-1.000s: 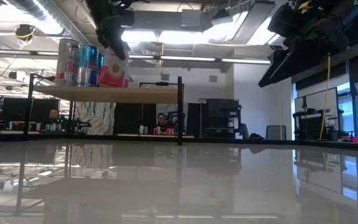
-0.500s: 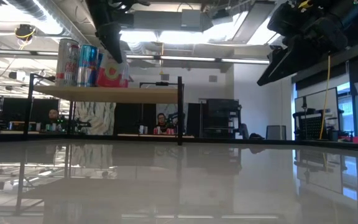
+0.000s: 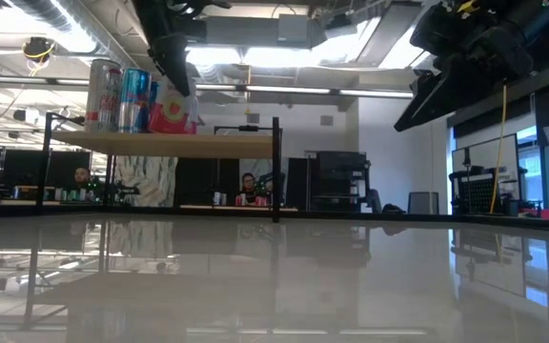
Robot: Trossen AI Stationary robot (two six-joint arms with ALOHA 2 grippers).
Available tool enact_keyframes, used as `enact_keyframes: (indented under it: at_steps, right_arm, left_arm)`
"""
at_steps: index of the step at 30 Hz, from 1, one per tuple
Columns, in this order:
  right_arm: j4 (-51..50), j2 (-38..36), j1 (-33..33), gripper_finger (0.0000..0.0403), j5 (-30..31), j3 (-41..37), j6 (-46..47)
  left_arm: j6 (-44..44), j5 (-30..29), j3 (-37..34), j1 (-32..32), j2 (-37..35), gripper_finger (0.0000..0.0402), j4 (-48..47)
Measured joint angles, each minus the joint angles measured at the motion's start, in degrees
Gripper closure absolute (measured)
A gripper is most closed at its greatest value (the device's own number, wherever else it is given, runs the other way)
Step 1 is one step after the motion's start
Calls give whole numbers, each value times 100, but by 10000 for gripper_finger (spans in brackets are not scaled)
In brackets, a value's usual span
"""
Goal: Place canned beverage on shelf
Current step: Put the pink white soda can on the shelf aligned with the pink white soda
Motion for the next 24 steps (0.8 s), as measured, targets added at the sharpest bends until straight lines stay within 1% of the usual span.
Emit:
enact_keyframes:
  at_steps: [3,8,16,24]
  right_arm:
    - [0,0,1,132,0,0,0]
    - [2,0,0,132,-1,0,2]
    - [113,0,1,132,-4,-56,2]
    - [157,4,-1,132,-4,-116,1]
  left_arm:
    - [-114,4,0,0,0,89,11]
    - [-301,230,0,0,0,89,59]
    - [-406,204,0,126,0,86,57]
    - [-319,-108,0,162,0,44,5]
